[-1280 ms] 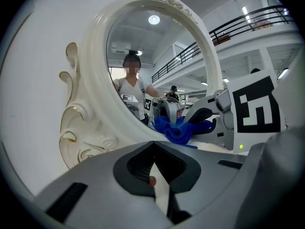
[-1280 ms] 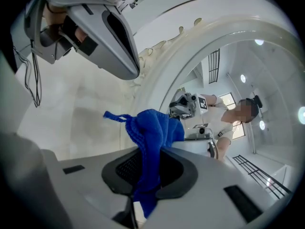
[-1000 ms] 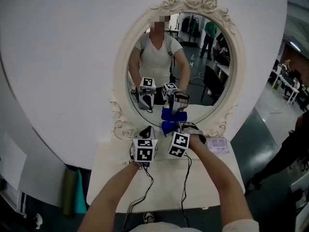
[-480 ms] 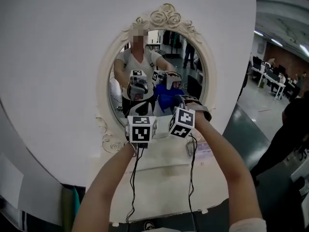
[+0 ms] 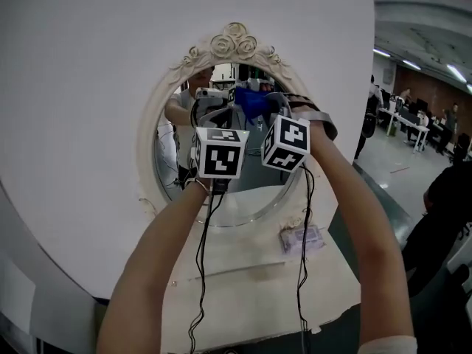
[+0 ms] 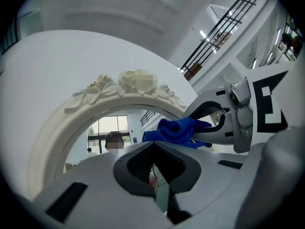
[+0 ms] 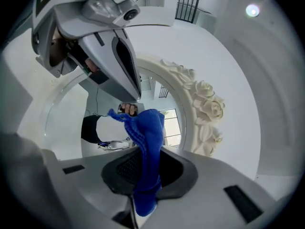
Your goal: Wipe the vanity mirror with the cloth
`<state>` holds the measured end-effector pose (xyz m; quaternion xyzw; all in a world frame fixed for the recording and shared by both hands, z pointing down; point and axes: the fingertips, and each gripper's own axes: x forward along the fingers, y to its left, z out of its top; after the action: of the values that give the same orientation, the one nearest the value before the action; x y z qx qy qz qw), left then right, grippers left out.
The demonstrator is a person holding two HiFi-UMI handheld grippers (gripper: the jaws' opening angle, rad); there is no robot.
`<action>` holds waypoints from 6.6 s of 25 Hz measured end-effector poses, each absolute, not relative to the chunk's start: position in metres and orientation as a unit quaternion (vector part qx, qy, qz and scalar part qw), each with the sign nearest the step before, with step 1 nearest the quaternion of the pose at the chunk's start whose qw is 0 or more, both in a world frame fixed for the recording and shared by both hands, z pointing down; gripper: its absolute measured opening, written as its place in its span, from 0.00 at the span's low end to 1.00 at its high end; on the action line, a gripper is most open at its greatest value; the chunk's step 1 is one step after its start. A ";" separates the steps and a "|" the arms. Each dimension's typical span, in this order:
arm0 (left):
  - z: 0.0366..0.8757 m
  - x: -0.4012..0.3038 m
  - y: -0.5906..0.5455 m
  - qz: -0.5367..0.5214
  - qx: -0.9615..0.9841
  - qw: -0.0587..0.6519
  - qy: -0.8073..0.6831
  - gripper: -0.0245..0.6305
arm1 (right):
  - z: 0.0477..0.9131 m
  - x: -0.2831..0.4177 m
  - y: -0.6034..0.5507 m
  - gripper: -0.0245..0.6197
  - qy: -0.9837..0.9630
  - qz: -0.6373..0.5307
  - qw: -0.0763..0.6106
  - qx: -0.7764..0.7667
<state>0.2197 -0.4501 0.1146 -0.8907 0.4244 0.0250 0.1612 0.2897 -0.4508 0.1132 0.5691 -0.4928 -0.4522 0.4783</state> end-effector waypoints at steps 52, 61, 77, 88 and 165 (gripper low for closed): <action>0.383 0.243 -0.452 -0.092 -0.926 0.041 0.364 0.04 | 0.340 0.339 -0.460 0.14 -0.509 -0.391 0.520 0.563; 0.448 0.239 -0.434 -0.119 -0.931 0.010 0.345 0.04 | 0.433 0.317 -0.459 0.14 -0.550 -0.339 0.523 0.556; 0.528 0.176 -0.444 -0.148 -0.908 -0.060 0.387 0.04 | 0.541 0.247 -0.467 0.14 -0.611 -0.293 0.546 0.493; 0.531 0.127 -0.451 -0.088 -0.884 -0.144 0.436 0.04 | 0.537 0.233 -0.462 0.14 -0.634 -0.267 0.510 0.516; 0.492 -0.003 -0.199 0.001 -0.867 -0.163 0.471 0.04 | 0.486 0.161 -0.137 0.14 -0.694 0.083 0.013 0.715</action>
<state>-0.0034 -0.1988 0.4923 -0.8669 0.4711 0.0009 -0.1632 0.1612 -0.1366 0.4863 0.7146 -0.6944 0.0833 0.0133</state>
